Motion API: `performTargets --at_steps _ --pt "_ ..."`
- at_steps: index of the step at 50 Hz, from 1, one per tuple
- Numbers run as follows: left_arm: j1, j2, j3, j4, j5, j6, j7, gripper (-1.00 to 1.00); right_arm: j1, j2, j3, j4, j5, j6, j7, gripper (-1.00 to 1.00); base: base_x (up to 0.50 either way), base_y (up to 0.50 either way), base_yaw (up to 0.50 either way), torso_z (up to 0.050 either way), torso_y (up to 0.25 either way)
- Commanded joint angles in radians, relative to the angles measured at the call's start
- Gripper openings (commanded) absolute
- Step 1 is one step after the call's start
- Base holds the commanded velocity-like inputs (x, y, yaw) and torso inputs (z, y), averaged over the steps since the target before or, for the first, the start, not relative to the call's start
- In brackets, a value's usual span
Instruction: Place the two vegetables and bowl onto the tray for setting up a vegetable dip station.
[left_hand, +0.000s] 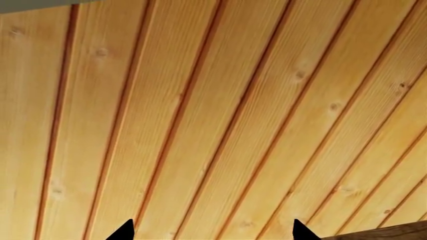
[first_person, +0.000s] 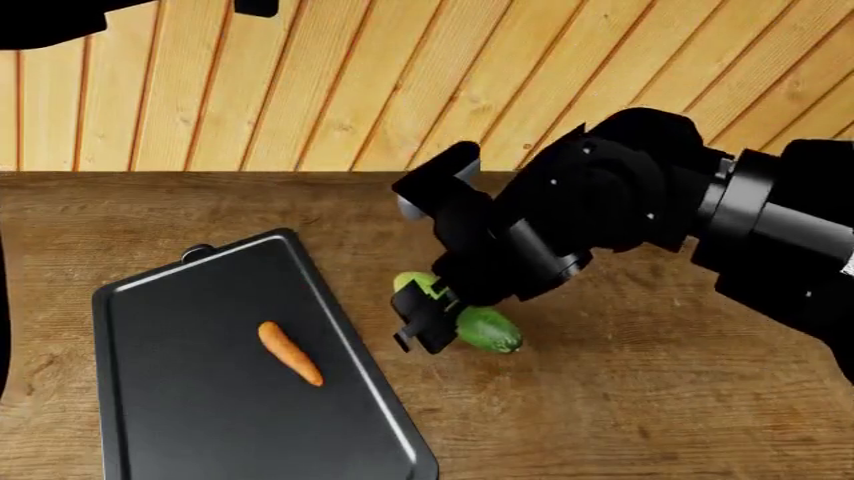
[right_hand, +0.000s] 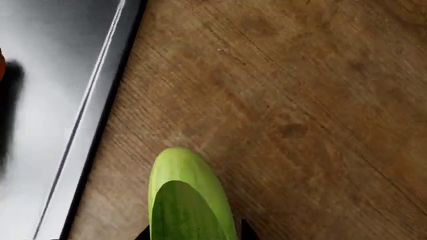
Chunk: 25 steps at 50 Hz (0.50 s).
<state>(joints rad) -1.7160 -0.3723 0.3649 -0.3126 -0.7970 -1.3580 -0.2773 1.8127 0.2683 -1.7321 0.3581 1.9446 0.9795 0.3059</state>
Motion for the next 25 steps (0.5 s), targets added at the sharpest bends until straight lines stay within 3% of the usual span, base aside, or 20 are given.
performTargets --at_steps 1,12,25 --pt "-0.003 -0.004 -0.008 0.01 -0.011 -0.01 -0.013 1.0 0.098 -0.079 0.069 -0.047 0.011 -0.007 0.029 -1.0 0.0 0.0 0.0 0.0 0.0" --pt "-0.001 -0.021 -0.029 0.039 -0.032 -0.036 -0.035 1.0 0.147 -0.232 0.118 -0.096 0.048 0.002 0.028 -1.0 0.0 0.0 0.0 0.0 0.0" --pt "0.006 -0.028 -0.035 0.049 -0.045 -0.037 -0.044 1.0 0.148 -0.268 0.146 -0.094 0.013 -0.101 -0.075 -1.0 0.0 0.0 0.0 0.0 0.0"
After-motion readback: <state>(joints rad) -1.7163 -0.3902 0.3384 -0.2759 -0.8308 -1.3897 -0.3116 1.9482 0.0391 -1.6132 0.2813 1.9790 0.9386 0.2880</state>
